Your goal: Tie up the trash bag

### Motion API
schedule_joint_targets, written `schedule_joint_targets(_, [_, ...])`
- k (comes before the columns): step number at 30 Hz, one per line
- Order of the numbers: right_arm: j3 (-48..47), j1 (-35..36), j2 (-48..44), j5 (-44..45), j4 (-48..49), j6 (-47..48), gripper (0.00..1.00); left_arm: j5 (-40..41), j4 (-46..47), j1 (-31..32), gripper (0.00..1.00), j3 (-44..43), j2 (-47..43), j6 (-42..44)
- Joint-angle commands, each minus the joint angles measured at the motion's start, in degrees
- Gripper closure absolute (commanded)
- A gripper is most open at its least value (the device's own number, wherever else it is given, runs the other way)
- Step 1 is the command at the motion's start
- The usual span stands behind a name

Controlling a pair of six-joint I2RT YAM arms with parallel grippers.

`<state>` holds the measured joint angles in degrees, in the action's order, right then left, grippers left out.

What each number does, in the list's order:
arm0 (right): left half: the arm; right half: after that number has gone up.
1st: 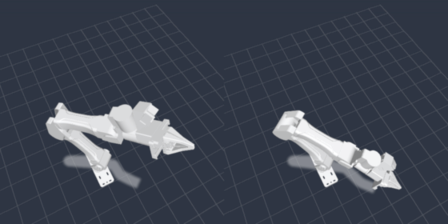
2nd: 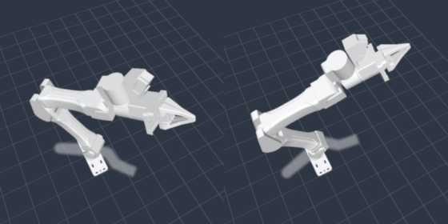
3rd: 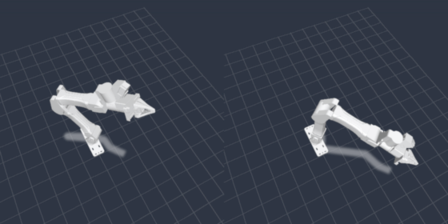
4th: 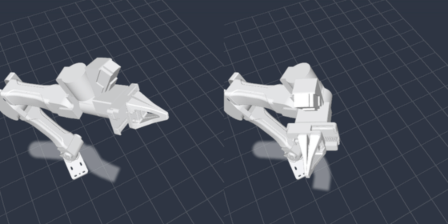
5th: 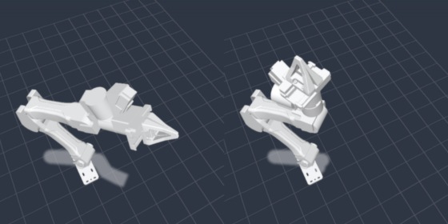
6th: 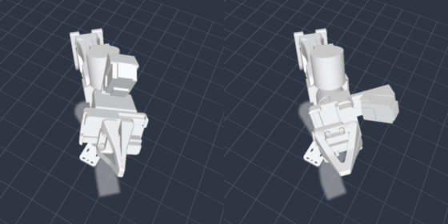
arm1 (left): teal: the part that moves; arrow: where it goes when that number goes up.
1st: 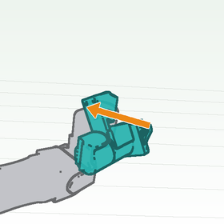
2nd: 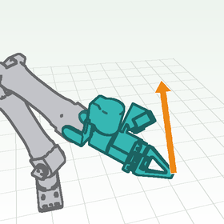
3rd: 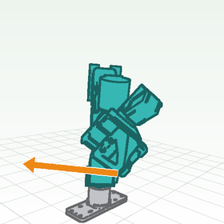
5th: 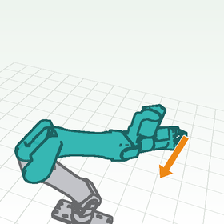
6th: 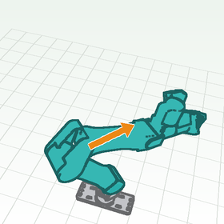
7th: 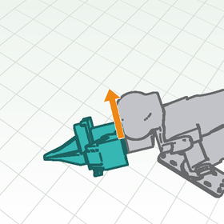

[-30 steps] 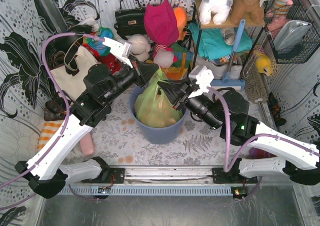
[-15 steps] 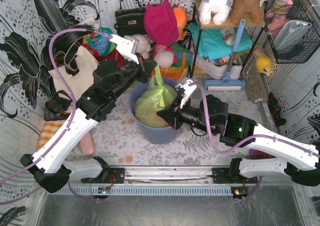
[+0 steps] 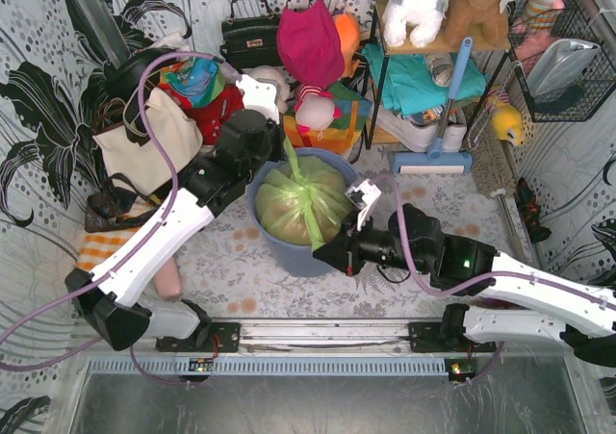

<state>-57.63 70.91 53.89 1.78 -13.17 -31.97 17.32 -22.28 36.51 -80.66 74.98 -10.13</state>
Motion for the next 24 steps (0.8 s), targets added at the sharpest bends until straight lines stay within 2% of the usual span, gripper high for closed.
schedule_joint_targets(1, [3.23,0.01,-4.02,-4.25,0.66,-5.22,1.00,5.96,-1.82,-2.42,1.00,-5.90,3.81,1.35])
schedule_joint_targets(8, [3.65,0.01,-7.51,-5.12,1.07,-5.69,1.00,5.47,-4.58,-3.93,1.00,-8.48,7.49,-0.21])
schedule_joint_targets(11, [2.28,0.01,-8.01,-1.03,3.97,-3.08,1.00,2.13,-6.14,-4.10,1.00,-11.01,6.62,-0.71])
schedule_joint_targets(17, [-0.56,0.04,-4.74,12.83,20.45,5.63,1.00,-15.11,3.18,-4.08,1.00,-11.71,-1.06,-5.45])
schedule_joint_targets(19, [-3.02,0.02,-2.42,14.18,20.56,7.12,1.00,-19.81,4.24,-4.09,1.00,-13.11,-1.98,-6.26])
schedule_joint_targets(20, [-4.62,0.08,-1.02,15.23,18.70,7.77,1.00,-21.18,3.38,-4.08,0.98,-14.17,-1.96,-6.41])
schedule_joint_targets(21, [-6.42,0.02,0.23,16.07,16.05,8.25,1.00,-21.73,2.10,-4.08,0.90,-15.27,-1.87,-6.75])
schedule_joint_targets(22, [-8.67,0.01,1.41,16.90,13.44,8.16,0.95,-21.64,0.79,-4.08,0.72,-15.79,-1.85,-7.15])
schedule_joint_targets(24, [-10.94,0.06,3.00,18.29,8.26,6.45,0.79,-20.47,-1.38,-4.14,0.53,-15.54,-2.28,-8.00])
